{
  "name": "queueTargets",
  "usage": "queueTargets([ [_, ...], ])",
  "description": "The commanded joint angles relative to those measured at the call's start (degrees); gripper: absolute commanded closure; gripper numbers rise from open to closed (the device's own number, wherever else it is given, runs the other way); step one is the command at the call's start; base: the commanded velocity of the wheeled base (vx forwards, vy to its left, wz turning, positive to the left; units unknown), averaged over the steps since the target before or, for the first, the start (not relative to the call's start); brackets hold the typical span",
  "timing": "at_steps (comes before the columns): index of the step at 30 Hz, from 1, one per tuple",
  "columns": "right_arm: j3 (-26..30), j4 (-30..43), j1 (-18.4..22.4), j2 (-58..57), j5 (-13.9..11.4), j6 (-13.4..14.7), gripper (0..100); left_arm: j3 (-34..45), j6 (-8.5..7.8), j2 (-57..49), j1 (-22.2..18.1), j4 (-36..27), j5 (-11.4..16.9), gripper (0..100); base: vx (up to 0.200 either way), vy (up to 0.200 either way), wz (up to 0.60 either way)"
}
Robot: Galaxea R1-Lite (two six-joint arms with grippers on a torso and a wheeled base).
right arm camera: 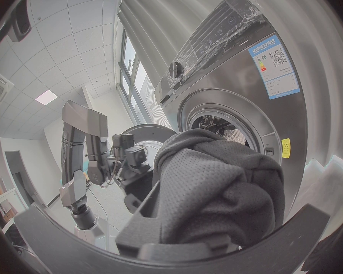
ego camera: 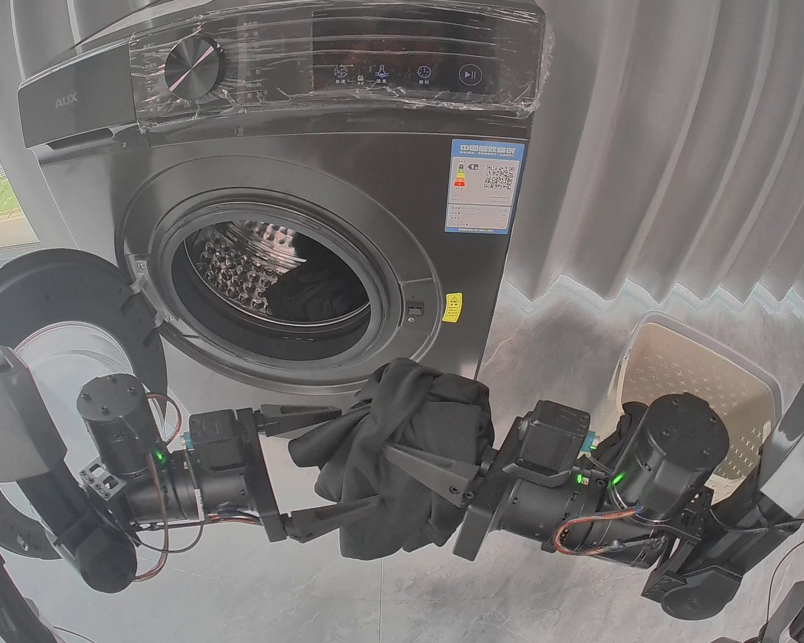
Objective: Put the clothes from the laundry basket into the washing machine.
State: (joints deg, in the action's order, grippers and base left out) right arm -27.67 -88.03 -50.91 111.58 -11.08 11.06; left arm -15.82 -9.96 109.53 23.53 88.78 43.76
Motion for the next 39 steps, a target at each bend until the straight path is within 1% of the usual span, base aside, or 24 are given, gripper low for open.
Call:
queueTargets([
  [1,-0.45,-0.04,-1.21,0.22,0.09,0.37,100,-5.09,0.47,5.87,3.02,0.07,-2.37,0,0.0,0.0,0.0],
  [2,-0.45,-0.04,-1.21,0.22,0.09,0.46,100,-5.71,0.91,5.96,3.81,0.07,-3.25,0,0.0,0.0,0.0],
  [3,-0.45,-0.04,-1.21,0.3,0.09,0.46,100,-5.71,0.91,5.96,3.81,0.07,-3.25,0,0.0,0.0,0.0],
  [4,-0.45,-0.13,-1.12,0.48,0.09,0.46,100,-6.5,1.52,5.96,4.95,0.07,-3.86,0,0.0,0.0,0.0],
  [7,-0.54,-0.21,-1.12,1.18,0.01,0.46,100,-7.12,2.14,6.04,6.09,0.07,-3.86,0,0.0,0.0,0.0],
  [14,-0.98,-0.13,-1.12,1.36,0.01,0.46,100,-7.29,2.58,6.4,6.27,0.07,-3.51,0,0.0,0.0,0.0],
  [18,-1.16,-0.13,-1.21,1.53,0.01,0.46,100,-7.82,3.1,6.4,6.27,0.16,-3.6,0,0.0,0.0,0.0],
  [19,-1.16,-0.13,-1.21,1.53,0.01,0.46,100,-8.08,3.1,6.4,6.27,0.16,-3.6,100,0.0,0.0,0.0],
  [21,-1.16,-0.21,-1.21,1.53,0.01,0.46,100,-8.26,3.19,6.22,6.35,0.16,-3.6,100,0.0,0.0,0.0],
  [22,-1.07,-0.21,-1.21,1.62,0.01,0.46,100,-8.43,3.81,5.96,6.35,0.16,-3.6,100,0.0,0.0,0.0],
  [24,-1.16,-0.21,-1.04,1.53,0.01,0.46,100,-8.35,4.33,5.87,6.27,0.16,-3.6,100,0.0,0.0,0.0],
  [31,-0.98,-0.48,-0.42,1.53,0.09,0.54,100,-7.73,4.33,5.52,6.27,0.16,-3.6,100,0.0,0.0,0.0],
  [36,-0.45,-0.57,-1.12,1.45,-0.08,0.54,100,-7.82,4.42,4.99,6.27,0.16,-4.04,100,0.0,0.0,0.0],
  [37,-0.45,-0.57,-1.21,1.36,-0.08,0.54,0,-7.91,4.42,4.99,6.27,0.16,-4.04,100,0.0,0.0,0.0],
  [39,-0.8,-0.57,-1.12,1.36,0.27,0.98,0,-7.82,4.42,4.99,6.09,0.16,-4.21,100,0.0,0.0,0.0],
])
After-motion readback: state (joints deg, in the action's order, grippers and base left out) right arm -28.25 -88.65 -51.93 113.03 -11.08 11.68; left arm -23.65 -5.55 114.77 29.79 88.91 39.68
